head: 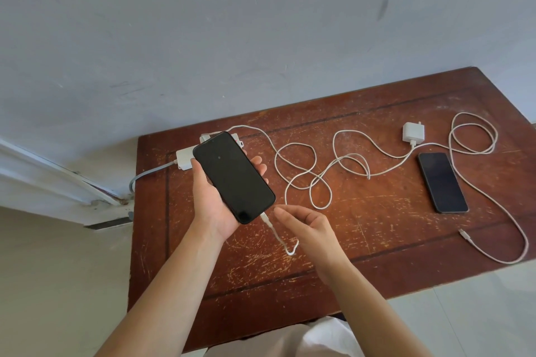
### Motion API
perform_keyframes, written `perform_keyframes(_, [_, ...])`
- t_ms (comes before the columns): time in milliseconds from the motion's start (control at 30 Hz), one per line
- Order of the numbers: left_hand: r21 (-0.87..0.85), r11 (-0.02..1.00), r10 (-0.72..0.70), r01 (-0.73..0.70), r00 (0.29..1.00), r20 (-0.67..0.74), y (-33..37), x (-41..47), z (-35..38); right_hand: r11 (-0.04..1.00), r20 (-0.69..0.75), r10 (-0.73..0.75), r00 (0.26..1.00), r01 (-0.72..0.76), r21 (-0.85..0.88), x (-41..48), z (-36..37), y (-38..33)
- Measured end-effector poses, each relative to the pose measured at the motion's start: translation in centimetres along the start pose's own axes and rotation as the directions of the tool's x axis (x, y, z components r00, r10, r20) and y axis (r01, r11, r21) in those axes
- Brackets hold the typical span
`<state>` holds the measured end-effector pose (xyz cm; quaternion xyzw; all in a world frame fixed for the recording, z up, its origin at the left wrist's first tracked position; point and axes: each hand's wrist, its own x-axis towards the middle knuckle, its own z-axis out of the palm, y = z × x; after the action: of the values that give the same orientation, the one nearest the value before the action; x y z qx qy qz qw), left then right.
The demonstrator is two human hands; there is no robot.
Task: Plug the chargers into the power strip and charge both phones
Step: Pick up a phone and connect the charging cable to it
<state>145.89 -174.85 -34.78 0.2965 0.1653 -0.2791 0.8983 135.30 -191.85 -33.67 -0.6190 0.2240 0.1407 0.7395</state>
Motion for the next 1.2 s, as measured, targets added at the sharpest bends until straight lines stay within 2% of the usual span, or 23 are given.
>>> perform_keyframes(100, [-0.013, 1.0, -0.022, 0.022, 1.0, -0.006, -0.2, -0.1, 0.0, 0.997, -0.011, 0.031, 0.999, -0.03, 0.066, 0.3, 0.0, -0.5])
perform_keyframes(233, [-0.009, 0.999, -0.034, 0.034, 0.995, -0.088, -0.7, -0.1, 0.2, 0.994, 0.02, 0.038, 0.999, -0.04, 0.105, 0.3, 0.2, -0.7])
perform_keyframes(433, [0.124, 0.992, 0.031, -0.01, 0.985, -0.172, -0.9, 0.0, 0.1, 0.988, 0.027, 0.042, 0.999, -0.046, 0.146, 0.6, 0.0, -0.3])
perform_keyframes(700, [0.168, 0.986, 0.036, -0.009, 0.986, -0.161, -0.8, 0.0, 0.4, 0.987, 0.066, 0.032, 0.997, -0.042, 0.154, 1.0, -0.2, 0.1])
perform_keyframes(967, [0.228, 0.974, 0.058, -0.006, 0.973, -0.222, -0.9, 0.1, 0.4, 0.987, 0.092, 0.038, 0.995, -0.052, 0.155, 1.7, -0.5, 0.5])
perform_keyframes(1200, [0.224, 0.973, 0.099, -0.057, 0.979, -0.177, -0.6, -0.4, 0.4, 0.988, 0.128, 0.04, 0.991, -0.059, 0.144, 2.2, -0.5, 1.2])
